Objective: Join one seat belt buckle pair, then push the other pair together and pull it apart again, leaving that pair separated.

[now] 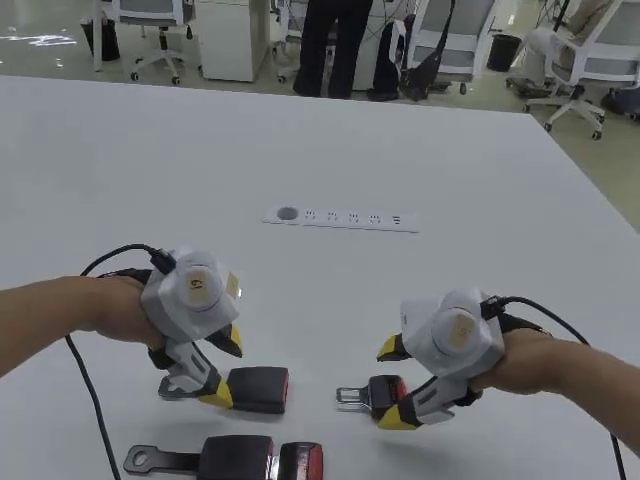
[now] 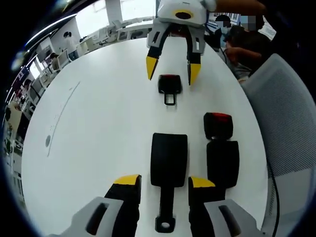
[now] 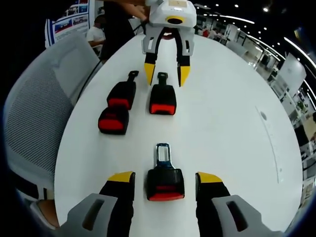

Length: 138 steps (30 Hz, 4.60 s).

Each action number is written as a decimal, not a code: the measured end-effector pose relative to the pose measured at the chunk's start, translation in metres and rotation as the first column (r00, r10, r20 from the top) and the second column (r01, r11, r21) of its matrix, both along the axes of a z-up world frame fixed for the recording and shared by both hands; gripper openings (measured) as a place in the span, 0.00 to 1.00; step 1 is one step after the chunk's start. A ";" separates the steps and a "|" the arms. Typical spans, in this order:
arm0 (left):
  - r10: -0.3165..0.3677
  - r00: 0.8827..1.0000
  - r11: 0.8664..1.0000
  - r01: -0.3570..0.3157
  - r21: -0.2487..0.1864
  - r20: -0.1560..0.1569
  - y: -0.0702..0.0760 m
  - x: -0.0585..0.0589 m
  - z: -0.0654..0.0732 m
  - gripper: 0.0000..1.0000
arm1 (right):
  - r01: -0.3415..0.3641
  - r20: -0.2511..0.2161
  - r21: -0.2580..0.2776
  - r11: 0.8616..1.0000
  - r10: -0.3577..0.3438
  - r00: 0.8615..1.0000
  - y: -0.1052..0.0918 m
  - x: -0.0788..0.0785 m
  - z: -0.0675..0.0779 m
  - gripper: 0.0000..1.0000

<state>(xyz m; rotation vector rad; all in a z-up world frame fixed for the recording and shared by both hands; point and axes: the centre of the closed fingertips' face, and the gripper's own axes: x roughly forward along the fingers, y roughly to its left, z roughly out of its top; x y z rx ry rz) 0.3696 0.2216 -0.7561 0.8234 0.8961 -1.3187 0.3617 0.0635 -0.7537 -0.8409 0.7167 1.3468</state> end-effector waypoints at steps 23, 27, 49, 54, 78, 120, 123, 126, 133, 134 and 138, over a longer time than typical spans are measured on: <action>-0.046 0.999 0.998 0.047 0.036 -0.021 -0.003 -0.003 -0.018 0.32 | -0.030 -0.026 -0.062 0.998 0.028 0.999 -0.021 0.002 -0.017 0.31; -0.046 0.999 0.998 0.047 0.033 -0.022 -0.002 -0.002 -0.020 0.32 | -0.029 -0.025 -0.064 0.998 0.028 0.999 -0.022 0.003 -0.019 0.31; -0.052 0.999 0.998 0.052 0.031 -0.014 -0.004 -0.005 -0.020 0.31 | -0.022 -0.024 -0.065 0.998 0.021 0.999 -0.022 0.004 -0.021 0.30; -0.046 0.999 0.999 0.046 0.027 -0.015 -0.006 -0.006 -0.019 0.30 | -0.022 -0.022 -0.065 0.998 0.021 1.000 -0.020 0.003 -0.020 0.29; -0.034 0.999 0.999 0.035 0.039 -0.035 -0.003 -0.005 -0.024 0.31 | -0.022 -0.012 -0.042 0.999 0.022 1.000 0.000 0.006 -0.017 0.29; -0.034 0.999 0.997 0.037 0.061 -0.042 -0.004 -0.005 -0.026 0.31 | -0.049 -0.010 0.023 0.999 0.049 0.999 0.050 0.003 -0.017 0.29; -0.036 0.999 0.997 0.038 0.062 -0.040 -0.004 -0.006 -0.026 0.31 | -0.047 -0.011 0.026 0.999 0.047 0.999 0.052 0.002 -0.018 0.29; -0.036 0.999 0.997 0.038 0.062 -0.040 -0.004 -0.006 -0.026 0.31 | -0.045 -0.011 0.031 0.999 0.046 0.999 0.054 0.000 -0.018 0.29; -0.035 0.999 0.998 0.037 0.057 -0.040 -0.004 -0.005 -0.027 0.31 | -0.041 -0.008 0.031 0.999 0.041 0.999 0.058 0.000 -0.017 0.29; -0.036 0.999 0.998 0.038 0.056 -0.039 -0.004 -0.005 -0.027 0.31 | -0.040 -0.008 0.031 0.999 0.040 0.999 0.058 0.000 -0.017 0.29; -0.037 0.999 0.998 0.039 0.055 -0.037 -0.004 -0.006 -0.025 0.31 | -0.030 -0.010 0.030 0.999 0.030 0.999 0.058 0.001 -0.018 0.29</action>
